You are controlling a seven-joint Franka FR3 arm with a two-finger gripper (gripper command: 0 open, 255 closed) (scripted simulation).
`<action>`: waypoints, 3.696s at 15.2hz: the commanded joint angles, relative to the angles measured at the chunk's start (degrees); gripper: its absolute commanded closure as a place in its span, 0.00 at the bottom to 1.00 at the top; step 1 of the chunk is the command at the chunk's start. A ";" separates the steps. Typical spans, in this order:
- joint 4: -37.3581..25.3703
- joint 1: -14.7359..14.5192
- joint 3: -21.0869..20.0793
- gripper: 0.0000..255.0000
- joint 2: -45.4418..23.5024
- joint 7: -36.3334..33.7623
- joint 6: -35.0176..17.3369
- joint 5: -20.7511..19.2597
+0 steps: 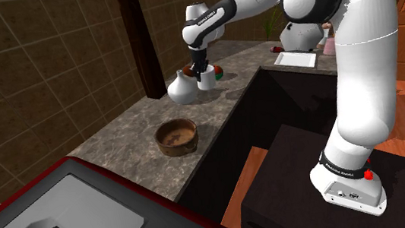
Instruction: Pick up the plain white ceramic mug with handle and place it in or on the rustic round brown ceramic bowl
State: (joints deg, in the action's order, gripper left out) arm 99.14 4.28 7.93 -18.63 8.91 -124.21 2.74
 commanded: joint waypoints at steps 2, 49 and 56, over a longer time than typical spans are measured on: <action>-1.18 -0.01 0.07 1.00 0.86 -0.06 2.04 -0.16; 9.80 -20.59 -12.04 1.00 5.99 -36.60 -2.69 -8.53; 10.69 -20.61 -11.99 1.00 5.19 -36.80 -4.37 -8.71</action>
State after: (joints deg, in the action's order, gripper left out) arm 109.84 -16.33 -4.07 -13.44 -27.89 -128.55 -5.97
